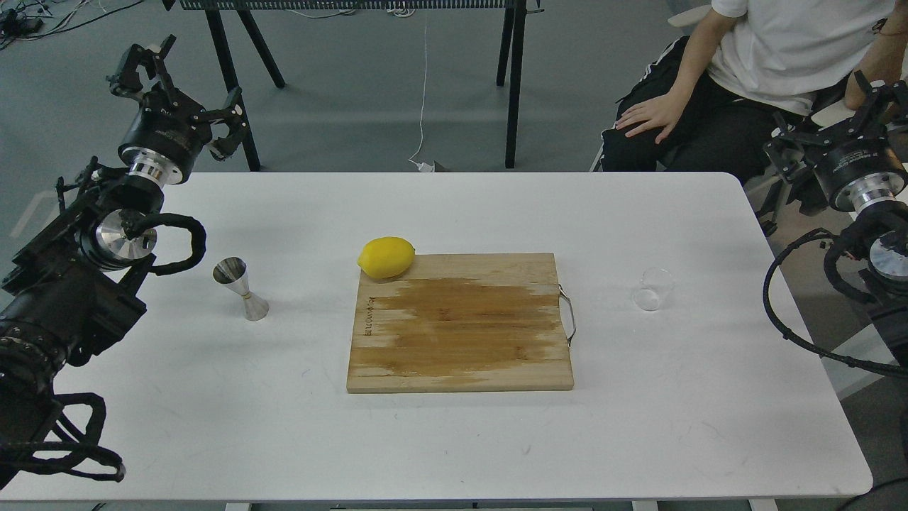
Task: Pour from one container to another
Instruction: 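Reach the left gripper down toward the small metal jigger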
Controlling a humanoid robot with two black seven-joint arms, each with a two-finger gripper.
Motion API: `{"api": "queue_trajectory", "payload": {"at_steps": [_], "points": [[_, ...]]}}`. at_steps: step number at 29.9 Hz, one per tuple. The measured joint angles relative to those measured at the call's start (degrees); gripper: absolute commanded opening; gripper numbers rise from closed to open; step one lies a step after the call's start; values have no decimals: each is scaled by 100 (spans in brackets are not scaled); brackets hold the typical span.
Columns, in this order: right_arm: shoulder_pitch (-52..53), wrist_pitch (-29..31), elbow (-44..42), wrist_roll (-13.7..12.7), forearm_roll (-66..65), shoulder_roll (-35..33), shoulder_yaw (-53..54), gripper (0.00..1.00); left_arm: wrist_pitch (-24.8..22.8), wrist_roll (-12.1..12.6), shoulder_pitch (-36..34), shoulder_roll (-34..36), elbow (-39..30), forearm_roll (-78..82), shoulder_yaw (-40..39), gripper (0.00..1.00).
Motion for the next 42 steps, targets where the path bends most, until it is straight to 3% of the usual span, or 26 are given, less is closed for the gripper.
{"api": "queue_trajectory", "payload": {"at_steps": [14, 17, 21, 26, 31, 36, 42], "points": [[71, 0, -9, -43, 8, 92, 3, 100, 0, -58, 104, 155, -184, -5, 18, 100], [74, 0, 6, -39, 11, 90, 34, 100, 0, -42, 296, 494, -973, 41, 151, 100], [17, 0, 42, 44, 18, 60, 67, 100, 14, -44, 670, 1461, -2732, 64, 374, 100], [-267, 0, 218, 374, 16, -68, 48, 100, 639, -129, 1119, 2308, -4521, 800, 448, 100], [-490, 0, 248, 402, 15, -166, 44, 100, 1320, -464, 1452, 2466, -5184, 3224, 457, 100], [-815, 0, 382, 397, 76, -391, 213, 100, 1805, -549, 1936, 2856, -5916, 5287, 440, 99], [-1644, 0, 1190, 402, 79, -888, 831, 100, 2467, -866, 3022, 3664, -6620, 6905, 452, 98]]}}
